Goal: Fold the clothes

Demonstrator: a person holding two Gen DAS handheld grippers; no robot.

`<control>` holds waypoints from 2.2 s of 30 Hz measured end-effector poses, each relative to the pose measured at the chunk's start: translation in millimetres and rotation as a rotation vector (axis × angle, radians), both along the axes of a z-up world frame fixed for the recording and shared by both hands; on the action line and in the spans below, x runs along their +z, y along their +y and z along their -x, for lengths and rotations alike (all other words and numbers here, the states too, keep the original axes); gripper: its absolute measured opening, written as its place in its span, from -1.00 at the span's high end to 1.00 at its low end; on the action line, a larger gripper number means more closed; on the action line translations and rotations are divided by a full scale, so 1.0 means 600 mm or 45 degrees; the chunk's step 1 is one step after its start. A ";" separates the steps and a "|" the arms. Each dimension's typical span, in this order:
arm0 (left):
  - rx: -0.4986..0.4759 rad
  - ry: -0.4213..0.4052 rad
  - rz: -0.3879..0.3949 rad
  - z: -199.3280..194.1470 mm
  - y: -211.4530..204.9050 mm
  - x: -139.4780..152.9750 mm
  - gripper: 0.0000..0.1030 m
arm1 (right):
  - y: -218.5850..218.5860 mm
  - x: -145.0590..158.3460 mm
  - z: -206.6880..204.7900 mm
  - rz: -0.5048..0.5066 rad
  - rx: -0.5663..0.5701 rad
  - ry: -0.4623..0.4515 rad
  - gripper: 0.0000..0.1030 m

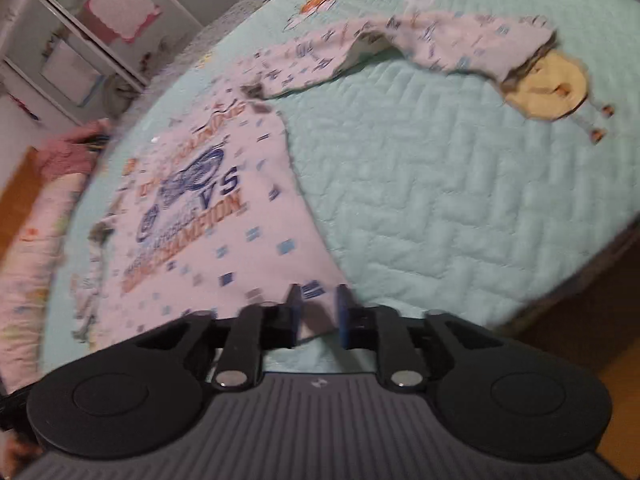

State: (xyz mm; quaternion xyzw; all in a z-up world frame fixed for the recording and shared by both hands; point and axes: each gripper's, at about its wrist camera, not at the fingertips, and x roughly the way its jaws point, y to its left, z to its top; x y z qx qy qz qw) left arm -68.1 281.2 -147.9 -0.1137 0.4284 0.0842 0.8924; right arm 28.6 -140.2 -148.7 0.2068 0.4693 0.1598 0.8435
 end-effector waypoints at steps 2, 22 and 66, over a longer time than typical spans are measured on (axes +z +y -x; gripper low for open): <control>0.019 -0.010 0.019 0.006 0.007 0.005 0.02 | 0.012 0.019 0.013 0.063 0.018 -0.049 0.60; -0.037 -0.195 0.316 0.007 0.027 0.034 -0.19 | 0.112 0.015 0.014 -0.213 0.174 0.042 0.42; -0.184 -0.274 0.545 -0.039 0.081 -0.046 -0.24 | 0.581 0.024 -0.326 -0.276 0.351 -0.171 0.27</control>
